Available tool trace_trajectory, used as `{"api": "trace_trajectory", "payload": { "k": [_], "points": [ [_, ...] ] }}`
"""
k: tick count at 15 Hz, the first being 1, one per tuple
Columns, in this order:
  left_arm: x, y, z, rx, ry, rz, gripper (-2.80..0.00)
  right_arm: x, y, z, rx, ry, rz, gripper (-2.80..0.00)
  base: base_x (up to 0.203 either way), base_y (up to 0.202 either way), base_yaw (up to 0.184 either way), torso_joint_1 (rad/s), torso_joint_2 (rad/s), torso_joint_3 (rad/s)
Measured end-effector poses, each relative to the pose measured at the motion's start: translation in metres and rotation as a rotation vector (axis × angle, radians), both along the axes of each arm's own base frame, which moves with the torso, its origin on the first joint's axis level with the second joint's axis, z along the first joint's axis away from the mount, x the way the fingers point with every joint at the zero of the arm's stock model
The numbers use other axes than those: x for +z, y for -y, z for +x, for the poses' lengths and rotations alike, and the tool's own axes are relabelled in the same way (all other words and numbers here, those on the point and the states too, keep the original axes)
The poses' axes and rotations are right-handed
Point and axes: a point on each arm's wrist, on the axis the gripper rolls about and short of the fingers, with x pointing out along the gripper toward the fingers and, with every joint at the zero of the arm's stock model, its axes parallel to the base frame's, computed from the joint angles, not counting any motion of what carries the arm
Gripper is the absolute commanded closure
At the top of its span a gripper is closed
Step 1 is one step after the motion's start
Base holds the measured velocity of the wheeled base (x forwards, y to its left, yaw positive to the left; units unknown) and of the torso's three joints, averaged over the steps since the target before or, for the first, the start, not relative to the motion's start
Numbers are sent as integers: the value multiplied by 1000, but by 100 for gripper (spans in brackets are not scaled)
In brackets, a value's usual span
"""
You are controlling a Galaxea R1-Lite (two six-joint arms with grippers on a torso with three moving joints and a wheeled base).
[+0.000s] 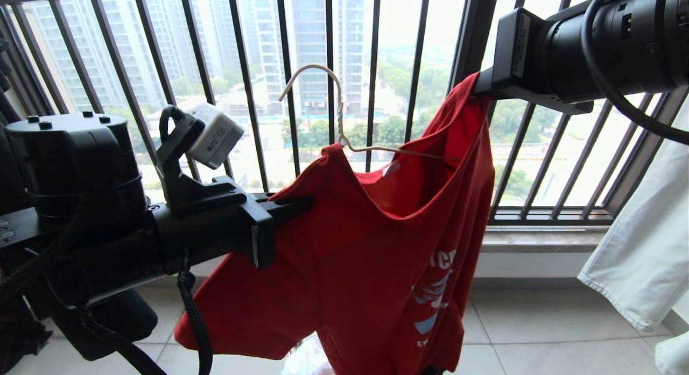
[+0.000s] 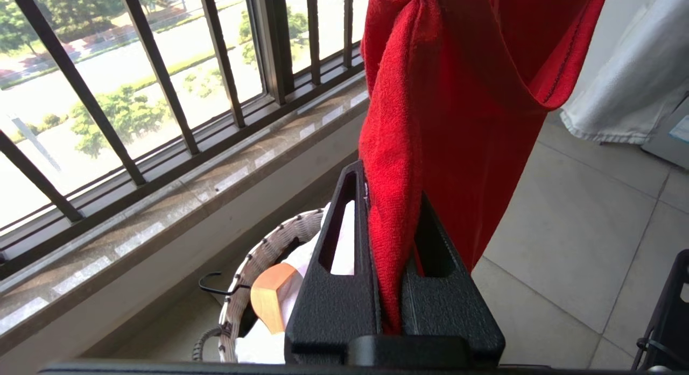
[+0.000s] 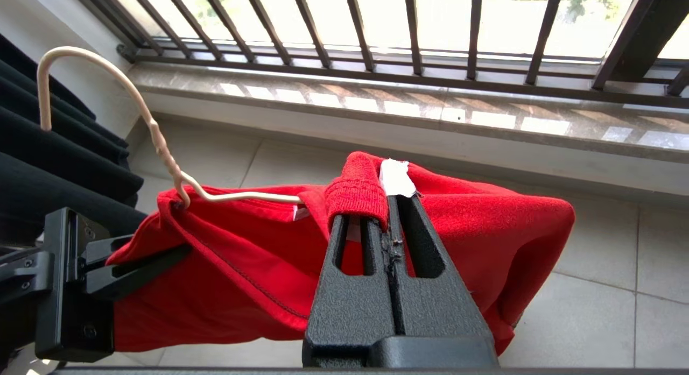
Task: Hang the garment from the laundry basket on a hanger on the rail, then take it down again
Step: Hang the clothes on the clothes rack
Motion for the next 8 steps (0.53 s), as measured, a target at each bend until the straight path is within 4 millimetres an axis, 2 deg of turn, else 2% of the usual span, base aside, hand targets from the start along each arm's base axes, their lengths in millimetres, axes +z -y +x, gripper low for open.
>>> {"api": "trace_trajectory", "payload": {
  "k": [8],
  "points": [
    [2, -19, -19, 52, 28, 25, 0, -7, -4, 8, -76, -5, -43, 0, 0, 0, 0, 0, 0, 0]
  ]
}}
